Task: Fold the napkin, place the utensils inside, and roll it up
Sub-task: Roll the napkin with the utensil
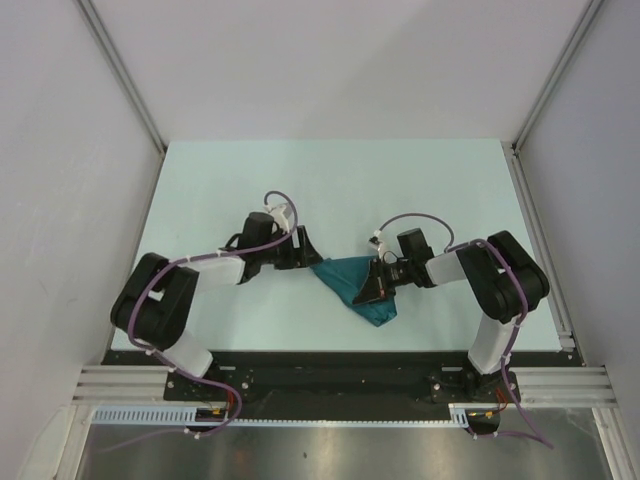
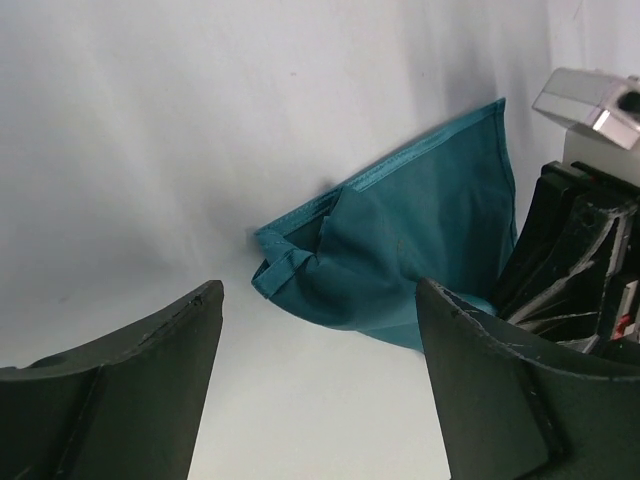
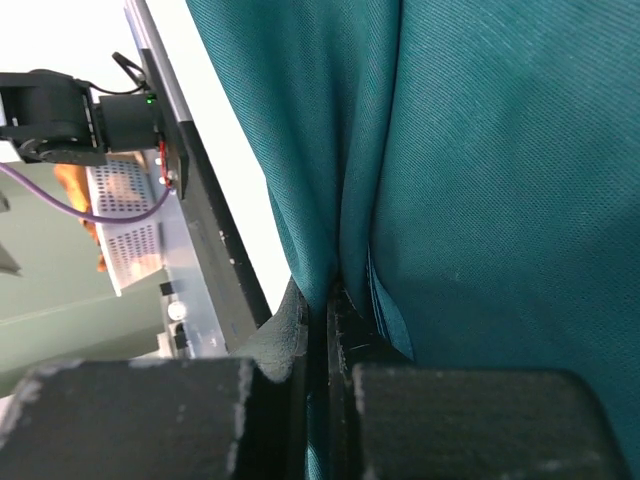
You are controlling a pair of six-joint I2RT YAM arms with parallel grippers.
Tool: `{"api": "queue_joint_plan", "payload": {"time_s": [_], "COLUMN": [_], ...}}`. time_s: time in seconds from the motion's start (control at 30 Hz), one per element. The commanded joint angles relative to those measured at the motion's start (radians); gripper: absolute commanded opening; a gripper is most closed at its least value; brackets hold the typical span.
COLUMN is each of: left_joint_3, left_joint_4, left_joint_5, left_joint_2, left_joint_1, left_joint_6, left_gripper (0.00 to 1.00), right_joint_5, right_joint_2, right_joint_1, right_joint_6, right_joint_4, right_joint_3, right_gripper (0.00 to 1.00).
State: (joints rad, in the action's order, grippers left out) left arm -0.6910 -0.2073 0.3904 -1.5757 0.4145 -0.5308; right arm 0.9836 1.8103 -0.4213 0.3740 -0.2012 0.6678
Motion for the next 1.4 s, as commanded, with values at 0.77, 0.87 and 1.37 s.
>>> {"api": "queue_joint_plan", "payload": {"time_s": [0.77,0.87,1.37], "left_joint_3": [-0.088,-0.133,-0.269], "left_joint_4": [-0.149,-0.025,0.253], "left_joint_5": [0.193,0.168,0.108], "left_joint_2": [-0.242,-0.239,-0.293], "left_joint_1": [0.058,0.058,0.056], "left_joint_6": [-0.117,-0.095,-0.063], "left_gripper": [0.0,0.0,0.0], "right_joint_5": [-0.149,-0.229,-1.054], "right_joint_2": [-0.045,-0.114,-0.385], "right_joint_1": [-0.017,-0.046,-0.583], "right_joint_6": [-0.087,-0.128,-0.342], "right_joint_4": [0.227,0.357,0.457], "right_joint_3": [0.104,0.197,0.271], "right_gripper": [0.32,0.54,0.64]}}
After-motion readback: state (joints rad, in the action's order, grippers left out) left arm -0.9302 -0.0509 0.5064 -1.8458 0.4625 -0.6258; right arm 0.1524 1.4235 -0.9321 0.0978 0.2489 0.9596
